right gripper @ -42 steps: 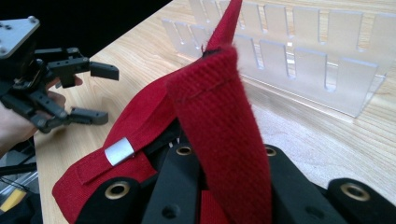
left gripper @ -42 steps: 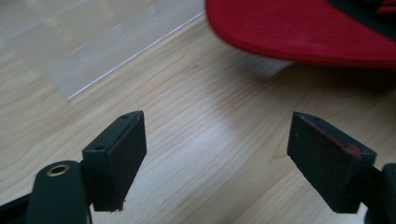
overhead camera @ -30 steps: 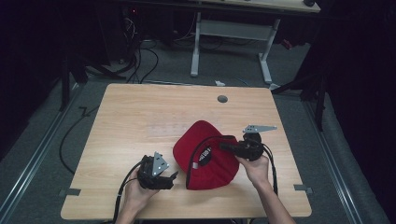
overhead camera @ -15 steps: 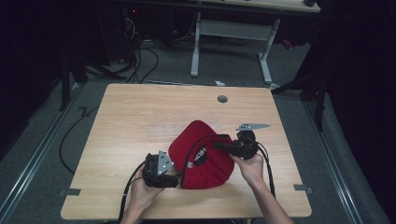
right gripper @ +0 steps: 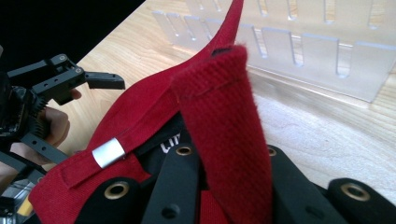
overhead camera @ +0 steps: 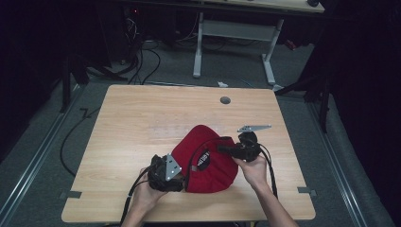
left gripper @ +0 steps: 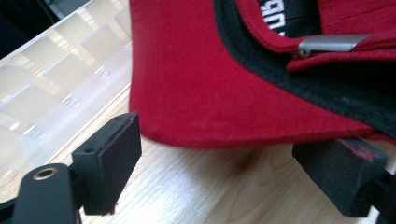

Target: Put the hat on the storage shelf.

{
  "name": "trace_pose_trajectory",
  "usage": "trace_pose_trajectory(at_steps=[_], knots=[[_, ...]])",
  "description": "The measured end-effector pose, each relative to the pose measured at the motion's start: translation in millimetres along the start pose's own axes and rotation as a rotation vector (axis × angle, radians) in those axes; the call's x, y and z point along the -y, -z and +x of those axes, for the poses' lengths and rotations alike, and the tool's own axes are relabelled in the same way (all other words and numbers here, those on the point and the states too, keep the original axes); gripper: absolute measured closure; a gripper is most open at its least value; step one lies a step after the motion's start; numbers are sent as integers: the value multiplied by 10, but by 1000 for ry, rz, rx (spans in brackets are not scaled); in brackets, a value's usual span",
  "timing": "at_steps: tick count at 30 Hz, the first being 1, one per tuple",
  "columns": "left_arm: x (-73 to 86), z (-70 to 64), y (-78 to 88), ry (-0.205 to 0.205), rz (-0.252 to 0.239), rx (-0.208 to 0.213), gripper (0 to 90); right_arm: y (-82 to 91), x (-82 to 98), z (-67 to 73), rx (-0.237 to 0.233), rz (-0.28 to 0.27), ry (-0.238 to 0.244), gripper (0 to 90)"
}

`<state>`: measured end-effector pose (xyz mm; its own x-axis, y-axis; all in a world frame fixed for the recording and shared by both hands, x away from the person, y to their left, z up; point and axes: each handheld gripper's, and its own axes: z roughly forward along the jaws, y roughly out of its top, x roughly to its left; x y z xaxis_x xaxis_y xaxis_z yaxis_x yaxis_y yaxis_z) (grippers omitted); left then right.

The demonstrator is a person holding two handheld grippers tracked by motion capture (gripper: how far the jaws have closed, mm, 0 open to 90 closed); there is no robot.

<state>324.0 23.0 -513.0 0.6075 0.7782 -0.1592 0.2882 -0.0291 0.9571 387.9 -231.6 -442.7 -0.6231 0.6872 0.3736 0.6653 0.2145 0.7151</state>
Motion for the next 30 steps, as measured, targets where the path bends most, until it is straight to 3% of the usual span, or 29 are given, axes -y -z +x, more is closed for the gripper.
trace_pose_trajectory(at_steps=[14, 18, 20, 25, 30], knots=[[-8, 14, 3, -6, -22, -23, 267, -16, 22, 37, -46, 18, -3, 857], [-56, 2, 46, 12, -39, 21, 357, -51, 31, 65, -96, 42, -7, 856], [-65, 8, 53, 20, -43, 21, 378, -63, 35, 99, -81, 44, 6, 856], [-97, 52, 104, 48, -36, 35, 508, -67, 35, 86, -104, 47, 2, 854], [-168, 38, 181, 70, -18, 89, 624, -53, 69, 43, -123, 31, 1, 833]])
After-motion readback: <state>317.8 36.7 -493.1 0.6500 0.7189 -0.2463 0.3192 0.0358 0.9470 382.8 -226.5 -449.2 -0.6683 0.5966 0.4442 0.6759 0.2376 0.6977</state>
